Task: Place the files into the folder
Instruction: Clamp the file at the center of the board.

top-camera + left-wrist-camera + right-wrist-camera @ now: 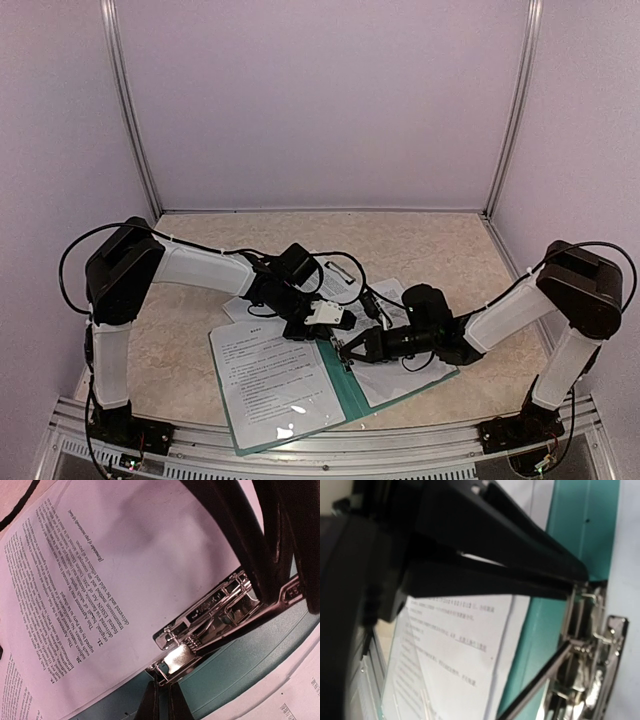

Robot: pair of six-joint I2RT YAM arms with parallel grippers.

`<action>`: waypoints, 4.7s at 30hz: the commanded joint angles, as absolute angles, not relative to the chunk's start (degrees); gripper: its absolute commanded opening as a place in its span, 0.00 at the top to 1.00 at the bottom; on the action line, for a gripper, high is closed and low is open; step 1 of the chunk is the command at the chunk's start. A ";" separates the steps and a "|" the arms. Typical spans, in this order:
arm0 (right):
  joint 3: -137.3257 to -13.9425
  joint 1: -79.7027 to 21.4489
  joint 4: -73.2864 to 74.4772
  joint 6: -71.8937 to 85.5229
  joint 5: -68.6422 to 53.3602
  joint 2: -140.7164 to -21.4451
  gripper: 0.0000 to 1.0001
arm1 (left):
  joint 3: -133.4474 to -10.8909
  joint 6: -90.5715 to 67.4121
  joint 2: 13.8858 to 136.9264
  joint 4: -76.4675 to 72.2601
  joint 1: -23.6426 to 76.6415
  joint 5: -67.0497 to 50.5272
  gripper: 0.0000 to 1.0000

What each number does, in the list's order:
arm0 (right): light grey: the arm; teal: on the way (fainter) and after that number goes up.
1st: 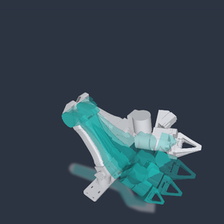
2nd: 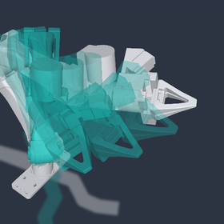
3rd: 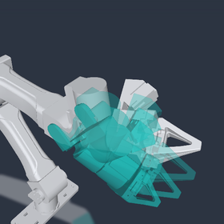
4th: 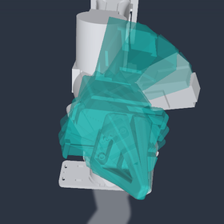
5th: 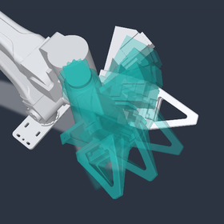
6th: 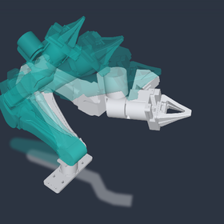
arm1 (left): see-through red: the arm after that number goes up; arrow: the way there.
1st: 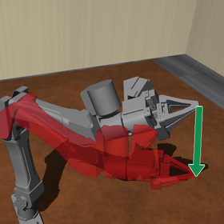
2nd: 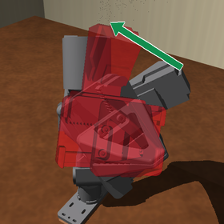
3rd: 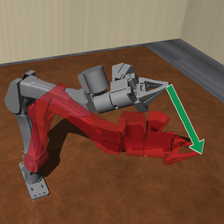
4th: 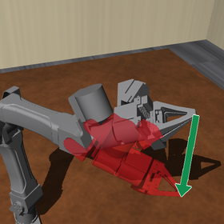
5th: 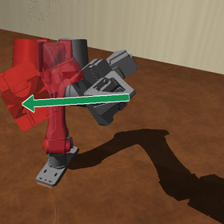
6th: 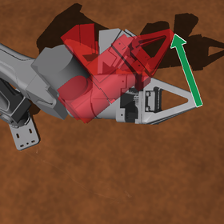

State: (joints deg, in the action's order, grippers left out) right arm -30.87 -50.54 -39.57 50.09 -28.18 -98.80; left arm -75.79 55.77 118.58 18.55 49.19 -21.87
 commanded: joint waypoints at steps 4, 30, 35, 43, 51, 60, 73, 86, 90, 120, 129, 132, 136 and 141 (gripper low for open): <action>-29.33 -51.38 -33.51 46.97 -25.29 -97.82 0.93 | -74.37 54.58 121.99 24.19 49.83 -19.78 1.00; -27.47 -52.67 -31.28 46.05 -22.93 -101.20 1.00 | -74.34 54.67 122.06 24.28 50.01 -19.95 1.00; -27.60 -52.91 -31.30 45.97 -22.58 -102.35 1.00 | -74.44 54.67 122.17 24.29 50.09 -20.04 1.00; -27.98 -53.03 -29.19 44.63 -21.23 -102.86 1.00 | -74.60 54.67 122.34 24.35 50.19 -20.17 1.00; -29.52 -53.11 -25.86 42.28 -19.88 -103.43 1.00 | -74.68 54.59 122.48 24.67 50.27 -20.30 1.00; -30.90 -53.66 -22.08 39.89 -18.45 -103.40 1.00 | -74.94 54.40 122.61 24.79 50.25 -20.21 1.00; -30.85 -55.50 -19.67 39.08 -16.25 -101.99 1.00 | -75.41 54.23 123.11 25.14 50.27 -19.87 1.00; -32.46 -55.48 -18.53 37.94 -13.68 -90.68 0.91 | -75.66 54.16 123.31 25.66 50.27 -19.93 1.00; -32.55 -55.47 -18.42 38.61 -12.60 -88.59 0.83 | -75.72 54.17 123.22 25.86 50.27 -20.03 1.00; -36.52 -55.37 -22.78 41.38 -14.24 -90.08 0.59 | -76.11 53.97 123.48 26.30 50.31 -20.04 1.00; -38.33 -54.79 -22.00 42.42 -14.37 -92.86 0.61 | -76.20 53.83 123.54 26.37 50.36 -20.11 1.00; -38.50 -54.51 -21.98 42.78 -14.72 -93.53 0.64 | -76.20 53.84 123.57 26.38 50.36 -20.14 1.00; -38.58 -54.39 -22.04 42.98 -15.13 -93.98 0.70 | -76.29 53.82 123.63 26.42 50.36 -20.12 1.00; -37.92 -54.32 -22.20 43.20 -15.86 -94.25 0.76 | -76.29 53.84 123.66 26.47 50.36 -20.05 1.00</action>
